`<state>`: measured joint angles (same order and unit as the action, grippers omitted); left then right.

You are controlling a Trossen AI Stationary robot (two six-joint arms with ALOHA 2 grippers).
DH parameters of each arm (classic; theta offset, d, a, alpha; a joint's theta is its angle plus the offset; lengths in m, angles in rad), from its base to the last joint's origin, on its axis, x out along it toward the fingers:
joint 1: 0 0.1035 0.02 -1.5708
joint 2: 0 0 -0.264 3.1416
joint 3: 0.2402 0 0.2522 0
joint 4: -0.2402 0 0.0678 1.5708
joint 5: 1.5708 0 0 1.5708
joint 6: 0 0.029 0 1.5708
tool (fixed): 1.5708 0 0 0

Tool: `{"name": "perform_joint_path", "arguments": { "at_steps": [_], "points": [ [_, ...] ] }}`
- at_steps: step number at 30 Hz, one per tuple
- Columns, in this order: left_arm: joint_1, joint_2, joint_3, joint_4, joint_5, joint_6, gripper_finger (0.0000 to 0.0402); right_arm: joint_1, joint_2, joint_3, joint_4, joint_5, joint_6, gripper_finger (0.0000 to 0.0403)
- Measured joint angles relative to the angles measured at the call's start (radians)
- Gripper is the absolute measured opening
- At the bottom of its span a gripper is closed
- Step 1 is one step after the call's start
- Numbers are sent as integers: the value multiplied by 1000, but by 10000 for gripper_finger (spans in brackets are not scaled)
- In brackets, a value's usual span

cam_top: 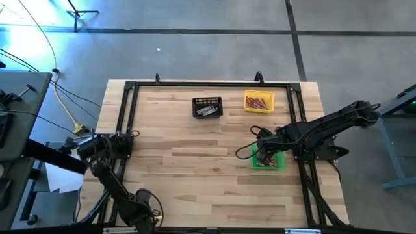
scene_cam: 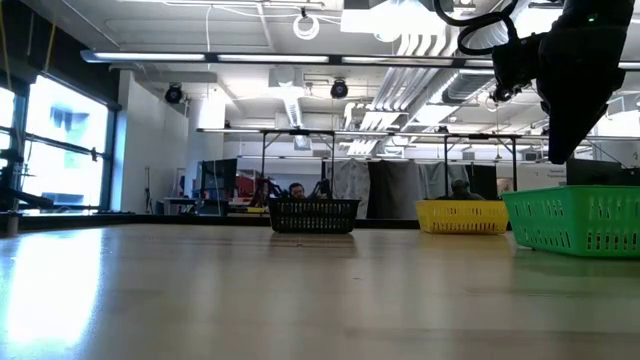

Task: Sort crayons
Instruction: Put the gray crayon into the black basket

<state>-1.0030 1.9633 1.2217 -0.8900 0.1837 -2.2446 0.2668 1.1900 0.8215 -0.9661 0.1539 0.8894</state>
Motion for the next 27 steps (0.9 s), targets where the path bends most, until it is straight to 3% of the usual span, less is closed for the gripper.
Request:
{"name": "perform_joint_path", "arguments": {
  "at_steps": [24,27],
  "points": [
    [76,-17,-2,-105,-164,125,81,0,0,0,0,0,0,106],
    [70,-44,28,-155,-239,101,81,0,0,0,1,0,0,106]
  ]
}}
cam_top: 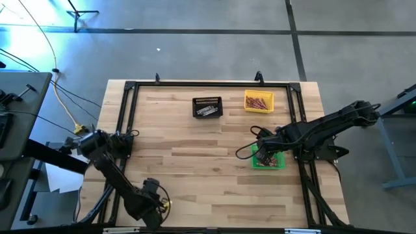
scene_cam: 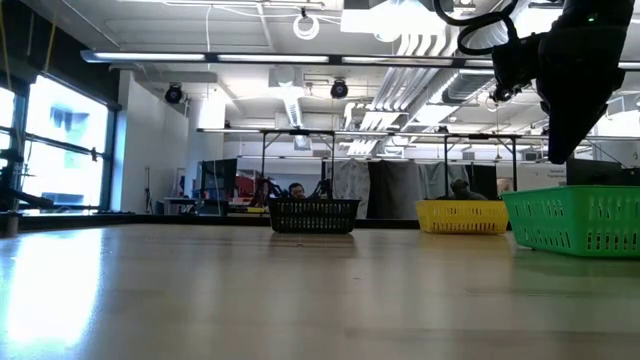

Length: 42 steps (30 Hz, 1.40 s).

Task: Sort crayons
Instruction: Put the gray crayon into the black basket

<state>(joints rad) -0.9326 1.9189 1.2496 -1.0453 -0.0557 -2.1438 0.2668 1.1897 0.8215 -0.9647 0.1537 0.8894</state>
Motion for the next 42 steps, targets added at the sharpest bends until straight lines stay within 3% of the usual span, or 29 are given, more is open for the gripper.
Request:
{"name": "perform_joint_path", "arguments": {
  "at_steps": [4,7,16,19,24,31,36,42],
  "points": [
    [-17,-64,68,-126,-110,6,81,0,0,0,2,0,0,106],
    [-25,-108,100,-216,-181,154,81,0,0,0,4,0,0,106],
    [-32,-171,103,-292,-193,1113,81,0,0,0,6,0,0,106],
    [-31,-172,81,-311,-234,1306,81,0,0,0,5,0,0,106],
    [7,-173,-48,-292,-204,1326,81,0,0,0,6,0,0,106],
    [78,-213,-192,-81,-122,1362,81,0,0,0,6,0,0,106],
    [122,-301,-242,-5,-144,1379,81,0,0,0,6,0,0,106],
    [216,-450,-383,133,-37,1363,81,0,0,0,6,0,0,106]
  ]
}}
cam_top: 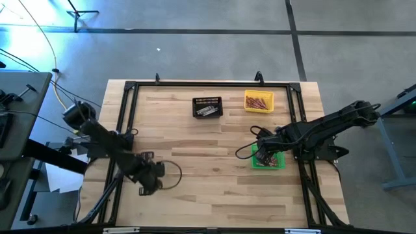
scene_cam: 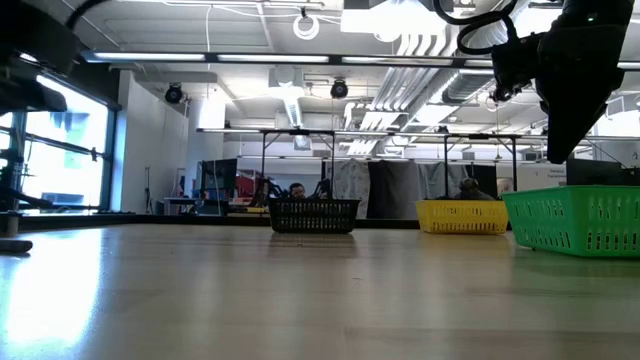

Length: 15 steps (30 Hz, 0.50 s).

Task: Sort crayons
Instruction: Put the gray crayon into the black basket

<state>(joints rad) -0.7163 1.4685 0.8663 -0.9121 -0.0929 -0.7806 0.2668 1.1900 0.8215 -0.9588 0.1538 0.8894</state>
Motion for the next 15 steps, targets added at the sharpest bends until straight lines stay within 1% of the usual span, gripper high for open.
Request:
{"name": "perform_joint_path", "arguments": {
  "at_steps": [2,6,10,15],
  "points": [
    [32,-44,-36,21,6,2,81,0,0,0,0,0,0,106],
    [100,-111,-77,60,10,80,81,0,0,0,0,0,0,106],
    [189,-133,-107,76,59,182,81,0,0,0,0,0,0,106],
    [310,-132,-128,91,67,325,81,0,0,0,2,0,0,106]
  ]
}}
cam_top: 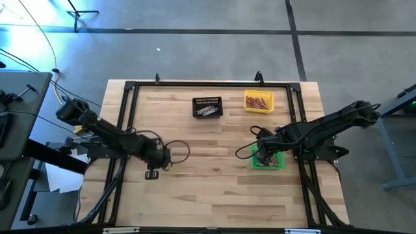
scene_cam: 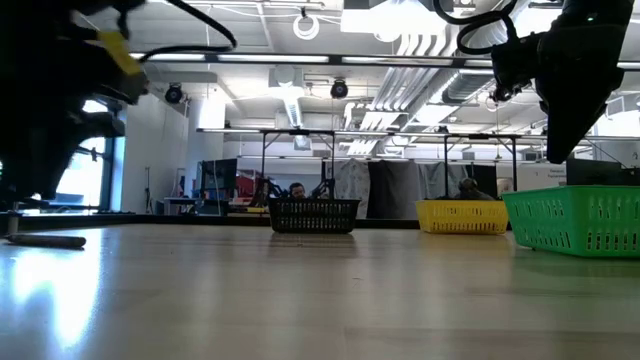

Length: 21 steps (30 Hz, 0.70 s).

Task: Sort crayons
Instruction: Put the gray crayon into the black basket

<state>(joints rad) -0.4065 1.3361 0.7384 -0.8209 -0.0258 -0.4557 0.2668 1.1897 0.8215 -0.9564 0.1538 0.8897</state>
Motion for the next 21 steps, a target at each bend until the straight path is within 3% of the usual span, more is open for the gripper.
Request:
{"name": "perform_joint_path", "arguments": {
  "at_steps": [9,21],
  "points": [
    [208,0,-57,65,66,184,81,0,0,0,2,0,0,106],
    [350,1,-152,211,86,284,81,0,0,0,2,0,0,106]
  ]
}}
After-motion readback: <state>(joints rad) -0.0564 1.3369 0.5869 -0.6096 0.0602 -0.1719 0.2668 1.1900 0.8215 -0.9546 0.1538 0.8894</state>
